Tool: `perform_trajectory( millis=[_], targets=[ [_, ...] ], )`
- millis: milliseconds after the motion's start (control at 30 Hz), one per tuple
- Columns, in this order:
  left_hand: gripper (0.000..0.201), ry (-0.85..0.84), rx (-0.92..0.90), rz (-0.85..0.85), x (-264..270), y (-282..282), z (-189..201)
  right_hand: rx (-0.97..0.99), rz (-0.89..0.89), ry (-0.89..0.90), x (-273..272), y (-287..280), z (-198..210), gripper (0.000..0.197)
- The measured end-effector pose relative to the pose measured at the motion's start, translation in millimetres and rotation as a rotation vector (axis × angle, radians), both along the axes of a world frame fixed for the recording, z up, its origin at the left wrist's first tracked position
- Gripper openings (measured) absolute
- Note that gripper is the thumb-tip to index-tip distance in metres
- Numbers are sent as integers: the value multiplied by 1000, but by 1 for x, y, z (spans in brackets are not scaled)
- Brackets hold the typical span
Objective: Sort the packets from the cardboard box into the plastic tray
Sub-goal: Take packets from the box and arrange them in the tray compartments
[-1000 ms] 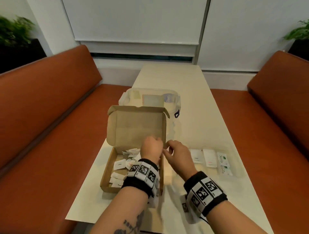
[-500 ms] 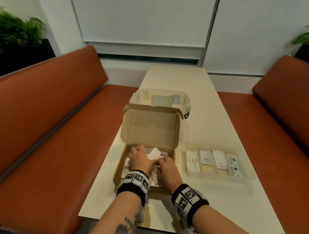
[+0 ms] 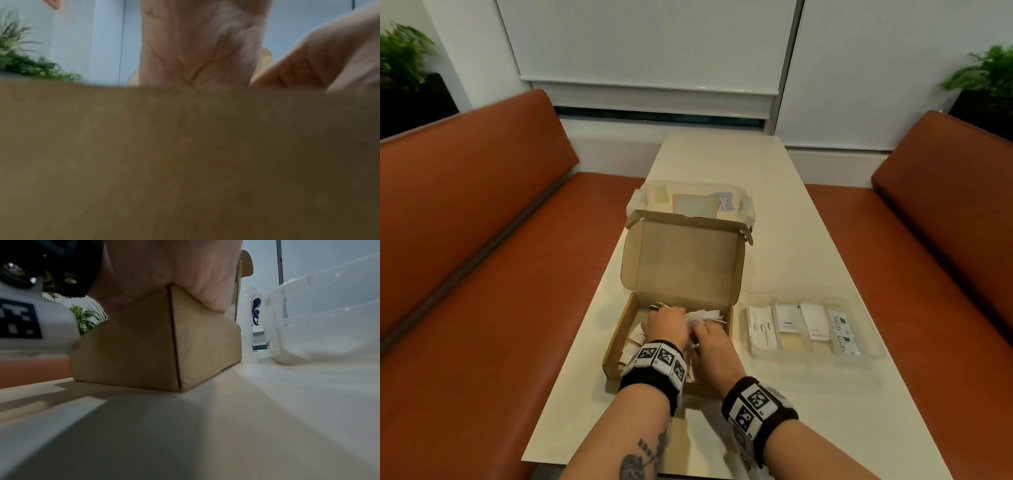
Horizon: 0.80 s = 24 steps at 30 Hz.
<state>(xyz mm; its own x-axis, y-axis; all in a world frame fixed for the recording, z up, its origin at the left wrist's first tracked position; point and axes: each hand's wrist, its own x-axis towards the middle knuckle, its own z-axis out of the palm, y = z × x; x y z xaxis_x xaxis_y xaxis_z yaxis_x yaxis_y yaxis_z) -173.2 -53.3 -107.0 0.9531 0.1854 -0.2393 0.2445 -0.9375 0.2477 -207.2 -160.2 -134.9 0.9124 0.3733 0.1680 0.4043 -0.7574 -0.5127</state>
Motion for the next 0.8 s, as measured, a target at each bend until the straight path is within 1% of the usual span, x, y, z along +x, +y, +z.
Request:
perform_trajectory(
  millis=[100, 133, 200, 267, 367, 467, 500, 567, 633, 667, 733, 800],
  targets=[
    [24, -53, -72, 41, -2, -3, 5, -10, -11, 34, 1, -2, -2, 42],
    [23, -64, -108, 56, -3, -3, 8, -6, -14, 44, 1, -3, -2, 42],
    [23, -93, -179, 83, -2, 0, 14, 14, -17, 52, 2, -5, -2, 29],
    [22, -115, -274, 122, -2, 5, 20, 77, -40, 77, 3, -7, 0, 17],
    [23, -138, -366, 158, -2, 12, 27, 195, -84, 99, 5, -10, 4, 12],
    [18, -159, -450, 135, -2, 19, 35, 361, -187, 65, 11, -12, 16, 12],
    [17, -165, -505, 119, -2, 22, 38, 419, -224, 47, 14, -12, 21, 15],
    [10, -184, -717, 108, -4, 25, 42, 544, -294, 41, 21, -14, 33, 25],
    [16, -206, -951, 137, -7, 27, 45, 660, -364, 98, 24, -14, 43, 41],
    [19, -213, -1021, 152, -8, 27, 46, 708, -386, 139, 25, -13, 47, 48],
    [22, -198, -1105, 155, -10, 28, 47, 812, -379, 253, 26, -12, 51, 61],
    [19, -139, -1159, 131, -12, 29, 46, 922, -328, 405, 26, -12, 55, 66]
  ],
)
